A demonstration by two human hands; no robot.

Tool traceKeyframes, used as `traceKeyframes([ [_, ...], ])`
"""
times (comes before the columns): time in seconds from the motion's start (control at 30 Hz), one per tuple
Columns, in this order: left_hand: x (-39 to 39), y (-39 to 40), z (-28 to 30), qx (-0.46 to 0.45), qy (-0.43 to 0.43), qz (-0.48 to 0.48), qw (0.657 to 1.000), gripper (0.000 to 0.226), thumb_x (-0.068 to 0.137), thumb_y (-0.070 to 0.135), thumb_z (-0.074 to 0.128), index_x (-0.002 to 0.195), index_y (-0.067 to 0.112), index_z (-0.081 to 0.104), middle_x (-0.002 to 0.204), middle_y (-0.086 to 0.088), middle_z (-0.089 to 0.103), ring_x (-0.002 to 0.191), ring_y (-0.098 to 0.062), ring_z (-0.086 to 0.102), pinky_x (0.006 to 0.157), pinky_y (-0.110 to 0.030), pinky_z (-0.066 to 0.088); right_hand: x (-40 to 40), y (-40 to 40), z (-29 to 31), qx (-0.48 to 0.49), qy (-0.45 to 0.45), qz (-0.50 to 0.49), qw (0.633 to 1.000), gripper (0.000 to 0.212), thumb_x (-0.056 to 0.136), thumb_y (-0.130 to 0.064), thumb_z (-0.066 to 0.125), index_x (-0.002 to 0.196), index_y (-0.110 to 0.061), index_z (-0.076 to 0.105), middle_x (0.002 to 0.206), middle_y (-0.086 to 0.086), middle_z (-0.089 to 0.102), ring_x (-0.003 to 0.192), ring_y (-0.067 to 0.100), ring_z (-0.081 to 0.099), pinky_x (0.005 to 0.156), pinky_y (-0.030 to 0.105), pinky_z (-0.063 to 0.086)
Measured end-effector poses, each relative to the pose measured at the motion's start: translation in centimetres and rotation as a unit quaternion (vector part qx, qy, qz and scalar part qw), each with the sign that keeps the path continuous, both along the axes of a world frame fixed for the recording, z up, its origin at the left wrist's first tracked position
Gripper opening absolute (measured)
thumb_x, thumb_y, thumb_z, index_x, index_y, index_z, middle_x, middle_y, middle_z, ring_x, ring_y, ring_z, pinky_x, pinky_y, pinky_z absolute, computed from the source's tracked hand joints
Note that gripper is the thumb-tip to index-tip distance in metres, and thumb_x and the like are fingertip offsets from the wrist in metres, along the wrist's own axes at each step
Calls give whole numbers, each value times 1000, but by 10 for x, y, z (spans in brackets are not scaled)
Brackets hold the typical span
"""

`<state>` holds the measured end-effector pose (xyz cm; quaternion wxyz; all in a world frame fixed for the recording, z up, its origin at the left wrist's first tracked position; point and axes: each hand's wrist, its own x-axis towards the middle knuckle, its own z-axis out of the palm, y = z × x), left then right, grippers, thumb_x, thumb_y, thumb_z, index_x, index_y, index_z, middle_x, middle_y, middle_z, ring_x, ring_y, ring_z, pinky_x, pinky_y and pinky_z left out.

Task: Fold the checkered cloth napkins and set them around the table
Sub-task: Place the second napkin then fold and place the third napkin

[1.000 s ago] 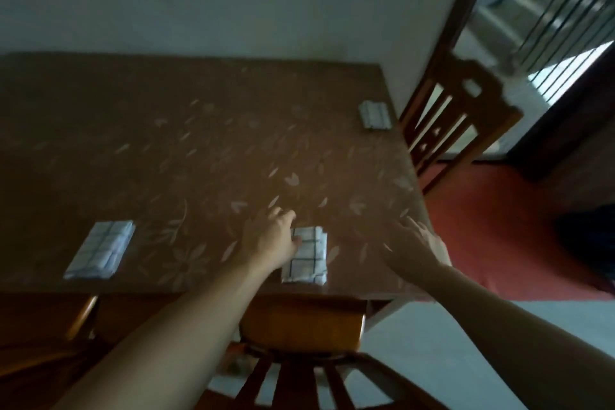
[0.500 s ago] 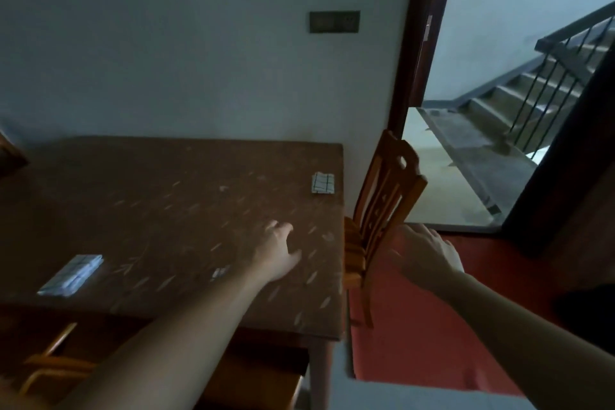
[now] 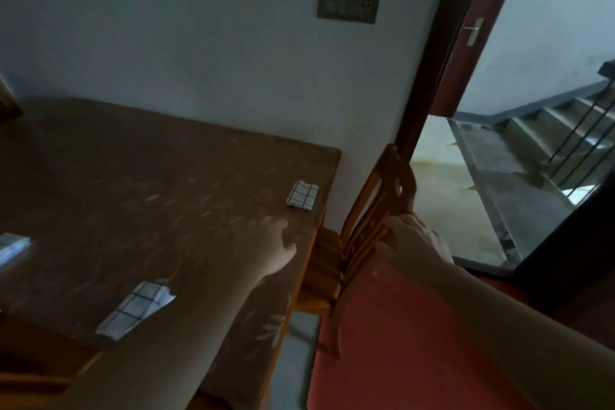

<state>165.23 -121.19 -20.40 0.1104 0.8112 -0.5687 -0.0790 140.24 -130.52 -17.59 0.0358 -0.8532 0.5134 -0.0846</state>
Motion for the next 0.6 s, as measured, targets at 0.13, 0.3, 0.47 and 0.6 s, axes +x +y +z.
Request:
traceKeyframes([
  [0.13, -4, -48, -6, 20, -8, 43, 999, 54, 86, 57, 53, 132, 28, 51, 129, 4, 59, 117, -18, 57, 100, -36, 40, -1, -74, 2, 10, 0, 29, 1000, 48, 86, -48, 53, 129, -26, 51, 126, 0, 56, 114, 22, 55, 94, 39, 46],
  [0.3, -19, -102, -10, 17, 9, 132, 991, 43, 88, 47, 57, 124, 22, 58, 125, 3, 59, 109, -18, 59, 83, -28, 48, 12, -168, -8, 31, -10, 117, 993, 53, 88, -46, 54, 135, -23, 47, 133, 3, 52, 120, 24, 51, 98, 43, 44],
  [0.47, -46, -141, -20, 36, 9, 228, 973, 47, 88, 49, 54, 128, 23, 55, 126, 0, 57, 110, -20, 58, 89, -36, 51, 28, -237, -13, 53, 6, 219, 974, 47, 92, -45, 50, 133, -22, 48, 131, 4, 53, 117, 23, 53, 92, 39, 48],
  [0.6, -55, -160, -39, 31, 25, 296, 954, 49, 87, 50, 52, 130, 26, 52, 129, 1, 57, 118, -20, 54, 97, -38, 46, 55, -279, -26, 78, 38, 276, 957, 42, 94, -46, 46, 128, -23, 49, 126, 4, 55, 110, 23, 55, 82, 33, 45],
])
